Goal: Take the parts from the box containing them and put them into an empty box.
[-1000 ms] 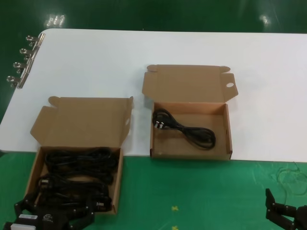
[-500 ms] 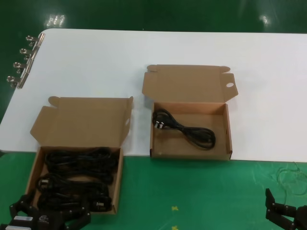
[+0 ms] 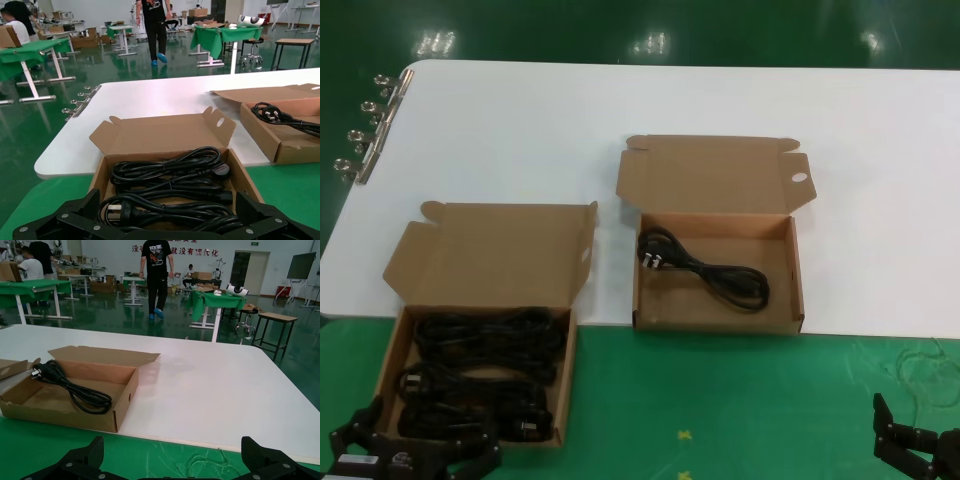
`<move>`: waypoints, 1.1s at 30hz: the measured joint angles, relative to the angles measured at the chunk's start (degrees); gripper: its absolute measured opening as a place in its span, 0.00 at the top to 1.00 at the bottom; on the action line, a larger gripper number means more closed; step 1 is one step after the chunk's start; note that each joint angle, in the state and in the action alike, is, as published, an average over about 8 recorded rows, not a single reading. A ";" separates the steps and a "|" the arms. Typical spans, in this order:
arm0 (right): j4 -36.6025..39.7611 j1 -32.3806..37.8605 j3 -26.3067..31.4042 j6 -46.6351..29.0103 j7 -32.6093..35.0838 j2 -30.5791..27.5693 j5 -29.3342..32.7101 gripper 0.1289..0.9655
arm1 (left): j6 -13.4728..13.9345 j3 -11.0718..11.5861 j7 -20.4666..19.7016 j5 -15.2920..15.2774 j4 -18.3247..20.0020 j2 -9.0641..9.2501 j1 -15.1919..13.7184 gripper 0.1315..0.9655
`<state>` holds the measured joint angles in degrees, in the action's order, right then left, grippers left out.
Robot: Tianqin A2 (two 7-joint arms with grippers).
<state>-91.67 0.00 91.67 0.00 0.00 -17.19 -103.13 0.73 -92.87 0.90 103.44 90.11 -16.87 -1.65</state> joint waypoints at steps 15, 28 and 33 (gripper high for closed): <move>0.00 0.00 0.00 0.00 0.00 0.00 0.00 0.00 | -0.45 0.74 -0.56 -0.19 0.96 -0.19 1.02 0.00; 0.00 0.00 0.00 0.00 0.00 0.00 0.00 0.00 | -0.65 1.07 -0.81 -0.28 1.40 -0.28 1.48 0.00; 0.00 0.00 0.00 0.00 0.00 0.00 0.00 0.00 | -0.66 1.07 -0.81 -0.28 1.40 -0.28 1.48 0.00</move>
<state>-91.67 0.00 91.67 0.00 0.00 -17.19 -103.13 0.08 -91.80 0.09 103.16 91.51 -17.16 -0.17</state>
